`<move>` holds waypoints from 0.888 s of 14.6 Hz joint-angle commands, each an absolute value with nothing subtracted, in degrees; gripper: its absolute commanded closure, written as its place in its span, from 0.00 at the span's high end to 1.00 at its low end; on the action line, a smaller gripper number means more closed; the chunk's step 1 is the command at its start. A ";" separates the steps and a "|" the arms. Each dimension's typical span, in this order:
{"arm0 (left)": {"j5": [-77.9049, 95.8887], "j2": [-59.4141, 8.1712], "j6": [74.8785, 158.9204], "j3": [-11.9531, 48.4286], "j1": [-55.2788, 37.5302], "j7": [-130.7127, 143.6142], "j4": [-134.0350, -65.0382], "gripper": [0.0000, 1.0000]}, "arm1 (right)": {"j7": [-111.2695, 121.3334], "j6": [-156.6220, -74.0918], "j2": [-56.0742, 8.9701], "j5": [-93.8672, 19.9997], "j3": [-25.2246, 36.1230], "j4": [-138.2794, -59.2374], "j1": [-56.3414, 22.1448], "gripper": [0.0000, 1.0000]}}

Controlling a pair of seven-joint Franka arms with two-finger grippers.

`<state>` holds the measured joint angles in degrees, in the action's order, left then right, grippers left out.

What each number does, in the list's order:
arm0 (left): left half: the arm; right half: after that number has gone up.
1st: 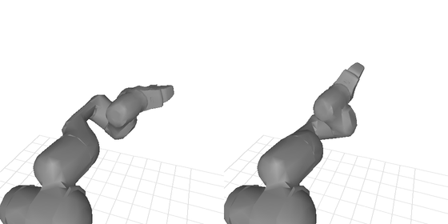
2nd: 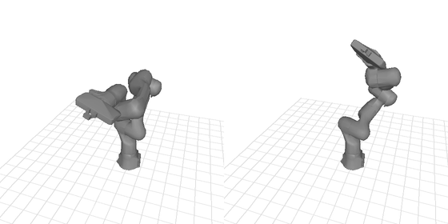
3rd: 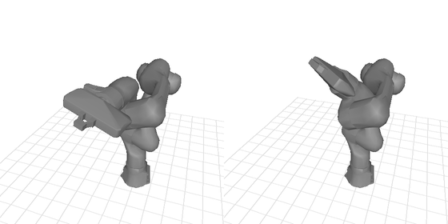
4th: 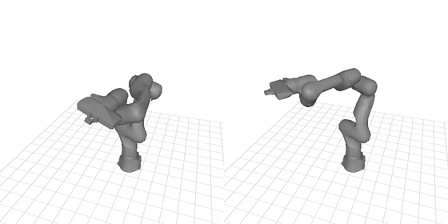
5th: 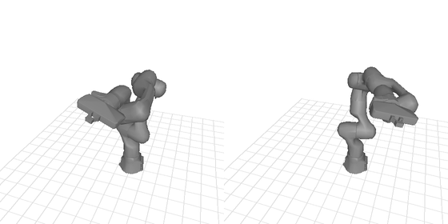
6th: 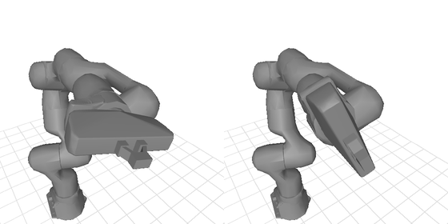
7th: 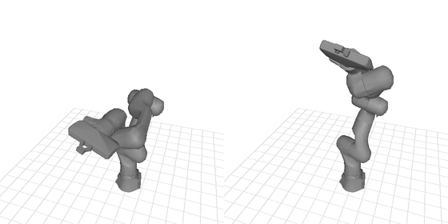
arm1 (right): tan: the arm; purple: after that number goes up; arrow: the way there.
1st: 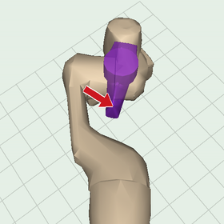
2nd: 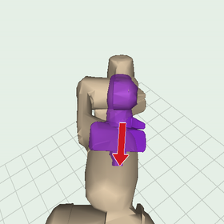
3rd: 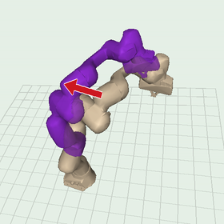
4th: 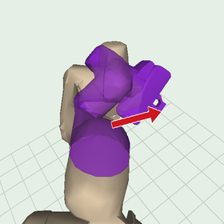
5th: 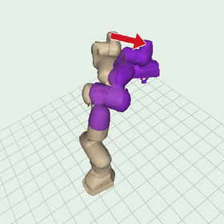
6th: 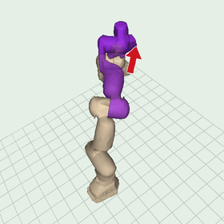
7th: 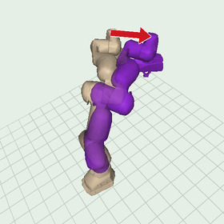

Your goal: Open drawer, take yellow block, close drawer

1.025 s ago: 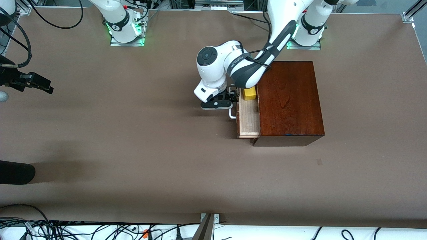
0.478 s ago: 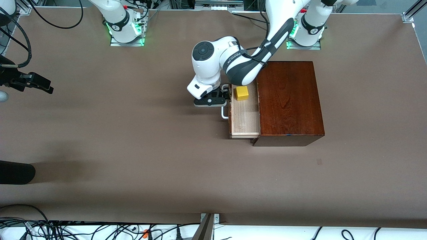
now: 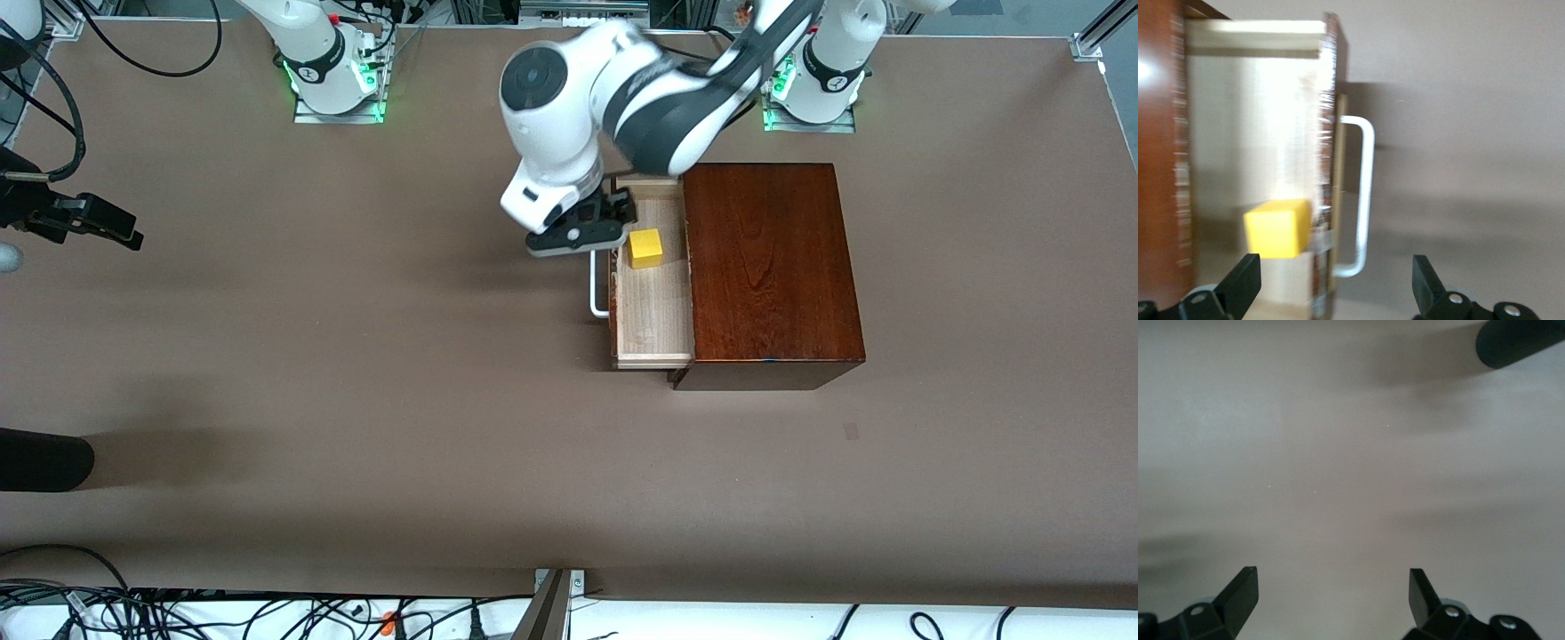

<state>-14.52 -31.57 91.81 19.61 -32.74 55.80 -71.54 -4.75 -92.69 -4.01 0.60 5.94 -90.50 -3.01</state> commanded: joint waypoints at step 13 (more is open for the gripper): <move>-2.46 -7.67 82.76 19.42 1.92 2.22 -88.64 1.00 | -95.73 -103.25 -10.88 -0.53 -9.67 -90.09 -23.09 1.00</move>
